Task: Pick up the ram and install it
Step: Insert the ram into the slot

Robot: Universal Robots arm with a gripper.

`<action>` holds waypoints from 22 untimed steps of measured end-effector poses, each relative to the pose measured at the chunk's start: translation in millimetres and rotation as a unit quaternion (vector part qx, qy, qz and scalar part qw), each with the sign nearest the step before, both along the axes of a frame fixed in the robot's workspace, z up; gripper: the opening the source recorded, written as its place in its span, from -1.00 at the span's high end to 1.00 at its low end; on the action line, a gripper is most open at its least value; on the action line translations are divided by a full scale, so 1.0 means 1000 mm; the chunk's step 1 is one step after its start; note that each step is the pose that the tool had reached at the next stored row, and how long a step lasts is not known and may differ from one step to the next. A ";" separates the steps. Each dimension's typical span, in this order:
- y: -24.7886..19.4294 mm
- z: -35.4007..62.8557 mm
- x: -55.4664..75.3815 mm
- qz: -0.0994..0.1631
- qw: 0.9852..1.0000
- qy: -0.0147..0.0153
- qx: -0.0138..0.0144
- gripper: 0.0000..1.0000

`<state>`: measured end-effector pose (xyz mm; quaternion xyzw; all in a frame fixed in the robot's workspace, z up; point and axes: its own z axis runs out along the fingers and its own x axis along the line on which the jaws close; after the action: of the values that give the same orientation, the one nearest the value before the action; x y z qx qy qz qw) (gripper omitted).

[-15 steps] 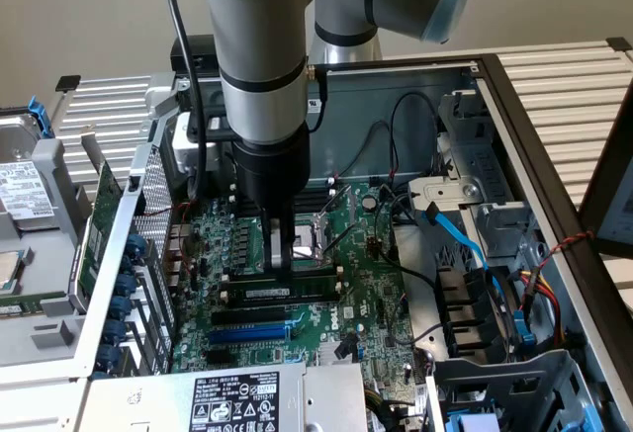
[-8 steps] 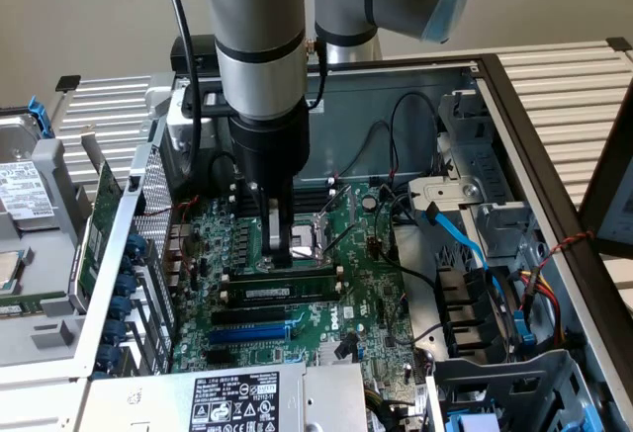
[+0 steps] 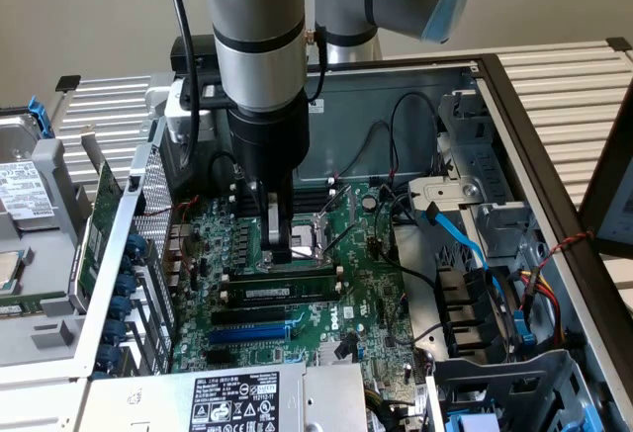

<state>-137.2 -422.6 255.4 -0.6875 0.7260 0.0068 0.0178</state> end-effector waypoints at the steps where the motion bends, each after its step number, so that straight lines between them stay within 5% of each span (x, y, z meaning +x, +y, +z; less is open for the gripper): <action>1: 0.0000 0.0000 0.000 0.000 1.000 0.000 0.000 0.80; 7: -0.0001 0.0001 0.000 0.000 1.000 0.001 -0.002 0.80; 12: 0.0000 0.0001 0.000 0.000 1.000 0.013 -0.002 0.80; 18: 0.0000 0.0001 0.000 -0.001 0.999 0.034 -0.002 0.80; 22: 0.0000 0.0001 0.000 -0.001 0.999 0.037 -0.003 0.80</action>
<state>-137.3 -422.6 255.5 -0.6861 0.7268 0.0304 -0.0114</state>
